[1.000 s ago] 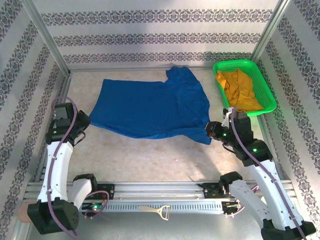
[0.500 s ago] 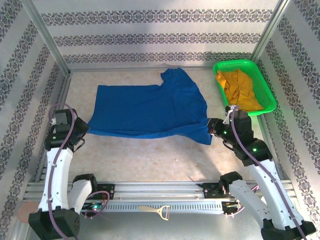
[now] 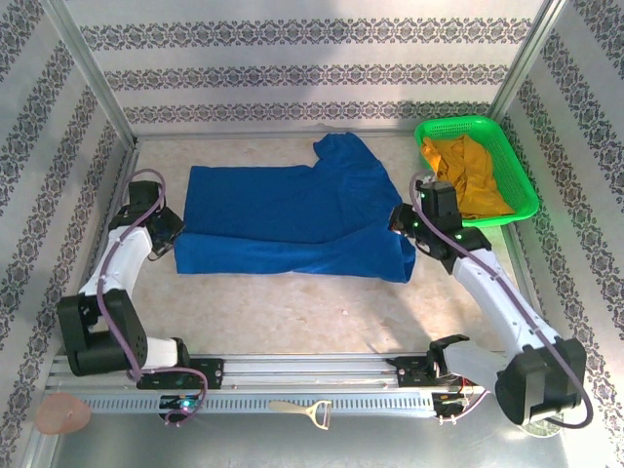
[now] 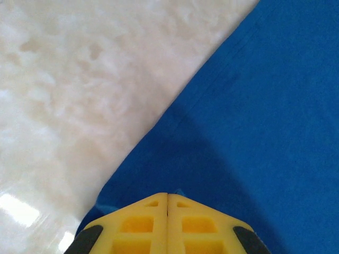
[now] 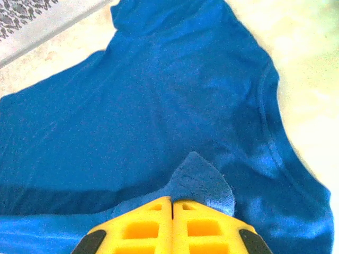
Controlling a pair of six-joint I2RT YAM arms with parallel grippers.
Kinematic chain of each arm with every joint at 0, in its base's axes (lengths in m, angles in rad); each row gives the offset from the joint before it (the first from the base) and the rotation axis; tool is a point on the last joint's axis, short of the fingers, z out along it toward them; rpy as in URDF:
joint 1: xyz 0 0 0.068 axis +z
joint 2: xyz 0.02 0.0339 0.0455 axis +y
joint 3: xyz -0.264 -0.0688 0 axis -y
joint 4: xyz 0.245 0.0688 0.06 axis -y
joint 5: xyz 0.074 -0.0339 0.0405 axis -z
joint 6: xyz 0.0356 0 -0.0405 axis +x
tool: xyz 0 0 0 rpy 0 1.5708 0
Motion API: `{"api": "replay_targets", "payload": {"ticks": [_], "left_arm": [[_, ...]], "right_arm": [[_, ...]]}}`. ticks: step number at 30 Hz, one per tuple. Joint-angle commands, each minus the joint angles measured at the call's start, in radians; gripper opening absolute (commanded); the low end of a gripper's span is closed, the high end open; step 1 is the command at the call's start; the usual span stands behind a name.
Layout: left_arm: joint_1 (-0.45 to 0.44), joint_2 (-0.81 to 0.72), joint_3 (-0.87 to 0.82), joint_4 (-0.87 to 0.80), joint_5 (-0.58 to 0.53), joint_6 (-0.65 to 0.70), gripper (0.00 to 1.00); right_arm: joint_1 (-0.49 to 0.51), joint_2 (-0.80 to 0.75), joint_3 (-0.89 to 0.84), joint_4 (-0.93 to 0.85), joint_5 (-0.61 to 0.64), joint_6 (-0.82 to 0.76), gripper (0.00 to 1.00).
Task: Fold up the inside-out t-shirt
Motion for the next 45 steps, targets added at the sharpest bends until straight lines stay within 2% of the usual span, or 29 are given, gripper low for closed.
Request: {"api": "replay_targets", "payload": {"ticks": [1,12,13,14,16,17,20,25,28,32,37,45], "left_arm": [[0.01,0.064,0.046,0.086,0.021,0.037,0.07],[0.01,0.29,0.182,0.153,0.067,0.063,0.08],[0.01,0.311,0.198,0.153,0.067,0.064,0.1],[0.01,0.328,0.211,0.157,0.071,0.066,0.16],[0.01,0.357,0.241,0.168,0.08,0.07,0.39],[0.012,0.374,0.26,0.164,0.086,0.075,0.49],[0.012,0.402,0.326,0.133,0.129,0.092,0.64],[0.01,0.299,0.318,0.067,0.163,0.081,0.69],[0.007,0.179,0.224,0.028,0.209,0.044,0.71],[-0.015,0.008,-0.02,0.075,0.288,-0.049,0.72],[-0.037,-0.048,-0.194,0.201,0.343,-0.134,0.75],[-0.041,0.031,-0.196,0.237,0.331,-0.104,0.75]], "right_arm": [[-0.022,0.057,0.052,0.11,0.001,-0.048,0.0],[-0.064,0.355,0.207,0.201,-0.02,-0.087,0.0],[-0.069,0.392,0.231,0.201,-0.023,-0.085,0.08],[-0.074,0.42,0.255,0.19,-0.019,-0.081,0.25],[-0.08,0.442,0.297,0.147,0.007,-0.067,0.51],[-0.08,0.434,0.306,0.129,0.016,-0.062,0.56],[-0.077,0.365,0.303,0.031,0.039,-0.031,0.58],[-0.056,0.185,0.184,-0.174,0.054,0.009,0.6],[-0.051,0.08,0.075,-0.25,0.05,0.047,0.62],[-0.047,-0.011,-0.082,-0.274,0.025,0.098,0.63],[-0.031,0.036,-0.133,-0.274,-0.018,0.081,0.63],[0.003,0.136,-0.109,-0.258,0.033,0.045,0.62]]}}
